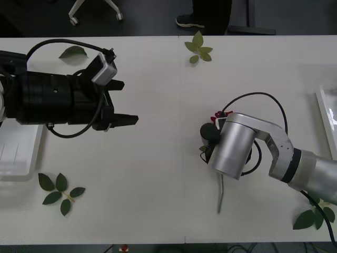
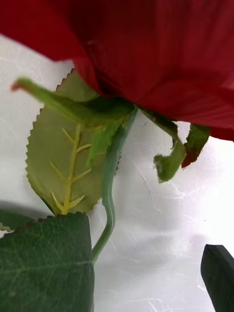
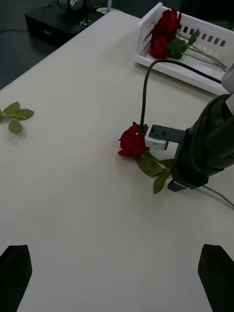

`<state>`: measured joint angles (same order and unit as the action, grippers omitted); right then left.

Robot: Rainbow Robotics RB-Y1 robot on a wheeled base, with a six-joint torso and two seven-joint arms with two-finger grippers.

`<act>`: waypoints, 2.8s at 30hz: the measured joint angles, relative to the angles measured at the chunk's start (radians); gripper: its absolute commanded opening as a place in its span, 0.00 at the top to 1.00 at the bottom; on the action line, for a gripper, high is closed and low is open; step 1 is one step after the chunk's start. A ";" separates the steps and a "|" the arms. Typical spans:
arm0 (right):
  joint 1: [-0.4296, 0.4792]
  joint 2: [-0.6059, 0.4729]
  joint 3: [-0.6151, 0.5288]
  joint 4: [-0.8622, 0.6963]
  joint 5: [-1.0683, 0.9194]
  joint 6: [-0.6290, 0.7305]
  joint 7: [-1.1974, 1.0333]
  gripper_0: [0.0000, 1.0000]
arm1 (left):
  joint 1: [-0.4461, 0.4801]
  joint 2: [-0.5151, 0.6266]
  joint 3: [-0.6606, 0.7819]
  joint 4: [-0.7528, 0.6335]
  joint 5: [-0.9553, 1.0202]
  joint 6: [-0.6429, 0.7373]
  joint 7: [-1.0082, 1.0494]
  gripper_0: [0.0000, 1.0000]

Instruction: Place the red flowers into the right box and the blue flowers into the left box. If a person shows an open palm, hand one flower to the person first, then continue sorting.

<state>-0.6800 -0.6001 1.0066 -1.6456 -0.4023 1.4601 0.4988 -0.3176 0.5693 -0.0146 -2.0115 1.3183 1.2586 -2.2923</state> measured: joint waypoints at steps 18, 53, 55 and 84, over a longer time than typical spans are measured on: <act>-0.034 0.073 -0.003 0.081 -0.012 -0.014 -0.046 0.66 | -0.015 -0.056 0.000 0.107 0.033 -0.039 -0.148 0.00; -0.145 -0.100 -0.088 0.000 -0.182 -0.014 -0.059 1.00 | -0.015 -0.056 0.000 0.107 0.034 -0.039 -0.148 0.00; -0.145 -0.149 -0.112 -0.036 -0.199 -0.014 -0.058 1.00 | -0.015 -0.056 0.000 0.107 0.034 -0.039 -0.148 0.00; -0.145 -0.689 -0.326 0.337 -0.240 -0.379 0.600 1.00 | -0.015 -0.056 0.000 0.107 0.086 -0.024 -0.148 0.00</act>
<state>-0.8253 -1.2890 0.6802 -1.3087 -0.6424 1.0807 1.0991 -0.3324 0.5130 -0.0145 -1.9041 1.4041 1.2344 -2.4402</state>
